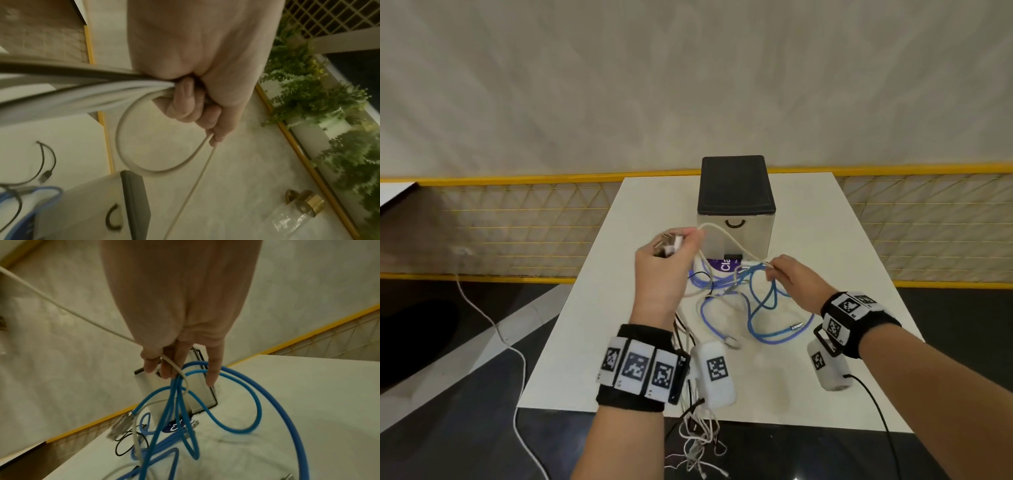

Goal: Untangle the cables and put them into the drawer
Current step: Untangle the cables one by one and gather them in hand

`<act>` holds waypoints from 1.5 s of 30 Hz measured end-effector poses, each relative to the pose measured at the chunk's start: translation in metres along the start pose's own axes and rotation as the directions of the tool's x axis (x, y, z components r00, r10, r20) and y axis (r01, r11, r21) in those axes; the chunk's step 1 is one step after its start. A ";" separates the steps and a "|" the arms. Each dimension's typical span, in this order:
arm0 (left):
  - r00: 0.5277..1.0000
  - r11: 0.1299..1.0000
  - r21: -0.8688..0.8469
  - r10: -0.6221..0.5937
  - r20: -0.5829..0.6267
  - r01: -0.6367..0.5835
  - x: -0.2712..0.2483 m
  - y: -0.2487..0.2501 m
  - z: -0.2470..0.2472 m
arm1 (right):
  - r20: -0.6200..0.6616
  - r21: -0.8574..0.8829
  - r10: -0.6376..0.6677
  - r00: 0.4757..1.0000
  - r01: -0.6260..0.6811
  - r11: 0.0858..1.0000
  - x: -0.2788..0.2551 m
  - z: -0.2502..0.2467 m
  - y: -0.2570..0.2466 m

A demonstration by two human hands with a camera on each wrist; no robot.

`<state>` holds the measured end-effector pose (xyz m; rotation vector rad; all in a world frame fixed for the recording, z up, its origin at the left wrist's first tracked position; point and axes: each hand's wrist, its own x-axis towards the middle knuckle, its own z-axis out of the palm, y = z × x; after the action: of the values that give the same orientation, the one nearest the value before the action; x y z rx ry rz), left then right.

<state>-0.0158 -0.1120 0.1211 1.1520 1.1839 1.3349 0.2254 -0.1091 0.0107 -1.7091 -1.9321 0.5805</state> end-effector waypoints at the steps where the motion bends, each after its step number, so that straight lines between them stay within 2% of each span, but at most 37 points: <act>1: 0.999 1.000 0.012 0.029 -0.024 -0.029 0.001 0.002 -0.006 | -0.006 0.016 0.035 0.999 -0.035 0.999 -0.002 -0.002 0.002; 3: 0.993 0.993 0.084 0.089 -0.076 -0.082 0.007 -0.002 -0.019 | -0.035 0.074 0.081 0.996 -0.078 0.994 -0.004 -0.008 -0.003; 5: 0.981 0.969 0.227 0.128 -0.143 -0.093 0.012 -0.011 -0.031 | -0.105 0.231 0.119 0.987 -0.092 0.969 -0.004 -0.017 -0.014; 8: 0.964 0.913 0.387 0.207 -0.168 -0.129 0.008 -0.023 -0.038 | -0.230 0.439 0.147 0.962 -0.033 0.898 -0.005 -0.030 -0.036; 11: 0.968 0.920 0.313 0.252 -0.004 -0.238 -0.002 -0.025 -0.025 | -0.260 0.371 0.046 0.965 0.055 0.927 -0.004 -0.037 -0.058; 14: 0.965 0.941 0.254 0.179 0.190 -0.224 -0.009 -0.029 -0.002 | -0.221 0.205 -0.156 0.963 0.202 0.958 -0.005 -0.040 -0.079; 16: 0.952 0.929 0.288 0.158 0.262 -0.233 -0.012 -0.030 0.009 | -0.201 0.147 -0.268 0.942 0.299 0.943 -0.006 -0.040 -0.090; 17: 0.949 0.915 0.312 0.177 0.261 -0.256 -0.012 -0.031 0.013 | -0.187 0.127 -0.302 0.935 0.328 0.936 -0.007 -0.040 -0.093; 19: 0.946 0.900 0.323 0.223 0.233 -0.292 -0.009 -0.033 0.014 | -0.149 0.111 -0.315 0.937 0.333 0.937 -0.008 -0.037 -0.092; 21: 0.943 0.894 0.316 0.264 0.202 -0.318 -0.007 -0.030 0.012 | -0.095 0.118 -0.261 0.961 0.272 0.955 -0.008 -0.029 -0.080; 24: 0.935 0.906 0.235 0.353 0.044 -0.353 -0.004 -0.017 0.006 | -0.027 0.091 -0.122 0.992 0.124 0.988 -0.007 -0.013 -0.043; 27: 0.922 0.931 0.145 0.355 -0.154 -0.334 0.004 -0.007 -0.007 | 0.031 0.040 -0.021 0.999 0.020 0.999 -0.010 -0.005 -0.013; 30: 0.918 0.936 0.179 0.338 -0.209 -0.304 0.011 0.000 -0.019 | 0.031 0.059 0.037 0.999 -0.039 0.997 -0.012 -0.010 -0.006; 33: 0.930 0.914 0.272 0.345 -0.129 -0.302 0.002 0.000 -0.017 | -0.065 0.085 -0.011 0.998 0.017 0.996 -0.009 -0.019 -0.018; 36: 0.931 0.876 0.314 0.350 0.109 -0.366 -0.006 -0.008 -0.003 | -0.149 0.128 -0.088 0.985 0.107 0.986 -0.001 -0.027 -0.043; 39: 0.913 0.841 0.394 0.253 0.319 -0.371 -0.006 -0.018 0.014 | -0.195 0.061 -0.239 0.951 0.255 0.965 0.004 -0.033 -0.068; 42: 0.915 0.798 0.469 0.243 0.323 -0.378 -0.002 -0.021 0.022 | -0.193 -0.036 -0.332 0.923 0.331 0.943 0.005 -0.035 -0.079; 45: 0.918 0.792 0.476 0.273 0.287 -0.384 0.003 -0.023 0.020 | -0.139 -0.041 -0.294 0.946 0.291 0.956 0.003 -0.027 -0.067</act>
<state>0.0057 -0.1066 0.1002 1.9244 1.2703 1.1260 0.1893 -0.1144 0.0731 -1.3950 -2.0401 0.3193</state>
